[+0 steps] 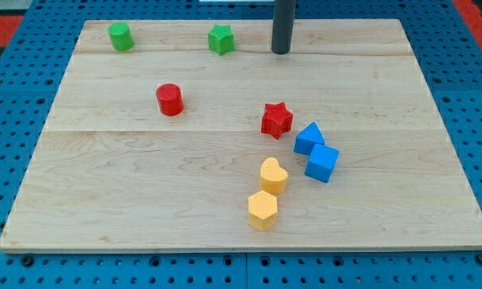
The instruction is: Place the yellow heart right at the yellow hexagon
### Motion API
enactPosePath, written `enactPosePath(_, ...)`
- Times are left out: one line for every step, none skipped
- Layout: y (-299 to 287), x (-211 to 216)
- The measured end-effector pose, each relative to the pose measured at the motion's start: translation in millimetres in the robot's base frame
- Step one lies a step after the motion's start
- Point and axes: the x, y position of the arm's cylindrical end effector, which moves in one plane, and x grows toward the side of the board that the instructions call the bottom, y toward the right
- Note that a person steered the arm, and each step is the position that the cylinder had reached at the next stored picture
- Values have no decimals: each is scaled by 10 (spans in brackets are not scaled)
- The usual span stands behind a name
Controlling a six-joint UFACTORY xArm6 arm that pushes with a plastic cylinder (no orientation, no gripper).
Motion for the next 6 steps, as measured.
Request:
enactPosePath(34,267)
enactPosePath(-79,614)
enactPosePath(-302,952)
enactPosePath(-526,1370)
enactPosePath(-701,1912)
enactPosePath(-379,2427)
